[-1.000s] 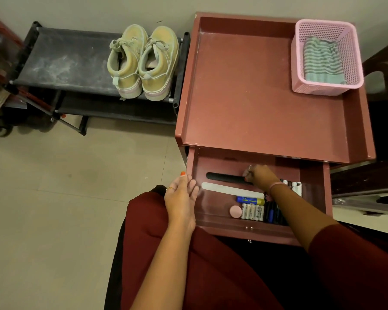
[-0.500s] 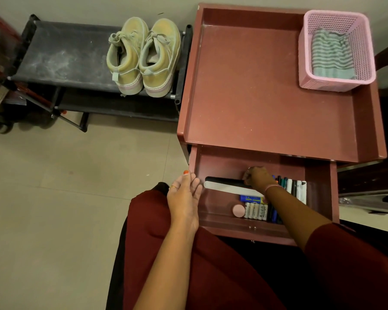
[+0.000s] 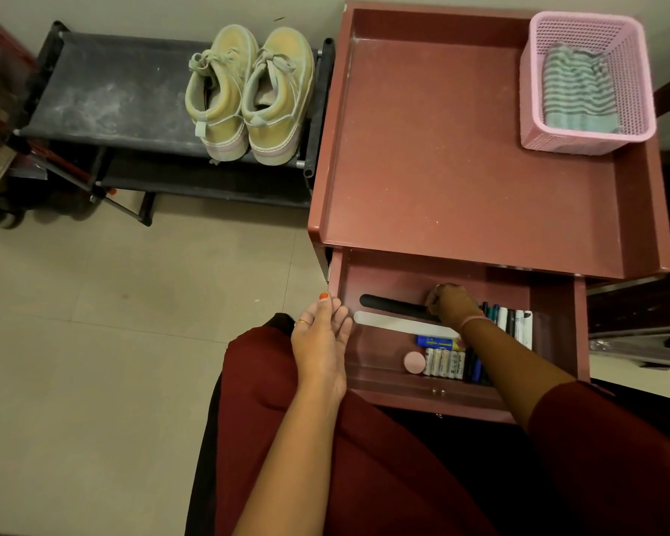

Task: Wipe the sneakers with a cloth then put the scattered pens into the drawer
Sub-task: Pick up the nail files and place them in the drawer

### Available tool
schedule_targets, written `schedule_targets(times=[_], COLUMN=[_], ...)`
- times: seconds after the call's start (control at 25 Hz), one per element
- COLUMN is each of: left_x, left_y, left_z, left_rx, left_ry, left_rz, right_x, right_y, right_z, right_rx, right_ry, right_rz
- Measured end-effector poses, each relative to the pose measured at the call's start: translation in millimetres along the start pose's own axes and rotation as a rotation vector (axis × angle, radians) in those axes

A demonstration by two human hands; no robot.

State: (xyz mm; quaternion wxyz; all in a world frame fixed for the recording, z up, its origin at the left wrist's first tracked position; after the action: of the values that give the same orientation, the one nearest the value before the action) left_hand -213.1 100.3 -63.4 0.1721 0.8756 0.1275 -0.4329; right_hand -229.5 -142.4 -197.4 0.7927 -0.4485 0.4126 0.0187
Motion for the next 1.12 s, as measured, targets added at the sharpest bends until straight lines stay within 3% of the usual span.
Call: schedule_targets(times=[0.48, 0.76, 1.0, 1.12], left_x=[-1.0, 0.5, 0.4, 1.2], left_y=[2.1, 1.1, 0.5, -0.8], left_z=[-0.7, -1.6, -1.4, -1.4], left_rx=[0.004, -0.001, -0.014, -0.015], left_ry=[0.0, 0.005, 0.009, 0.008], left_rz=[0.0, -0.004, 0.001, 0.001], right_x=[0.8, -20.4, -40.1, -40.6], right_y=[0.6, 0.3, 45.3, 49.1], right_z=[1.4, 21.3, 45.5, 47.3], right_rx=[-0.027, 0.084, -0.349, -0.372], right_ry=[-0.069, -0.168, -0.387, -0.386], right_rz=[0.041, -0.154, -0.084, -0.089])
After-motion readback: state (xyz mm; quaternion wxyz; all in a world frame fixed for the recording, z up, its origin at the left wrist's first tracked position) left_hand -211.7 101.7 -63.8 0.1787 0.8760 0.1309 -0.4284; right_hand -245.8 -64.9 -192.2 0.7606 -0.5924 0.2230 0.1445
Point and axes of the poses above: each hand's wrist, its own x-axis towards the middle knuckle, its own y-axis out of the palm, z = x × y, the point moved 5 cm from there along x, towards the middle knuckle, and after that the axes turned 1 degree about -z, right-handed, at the moved point
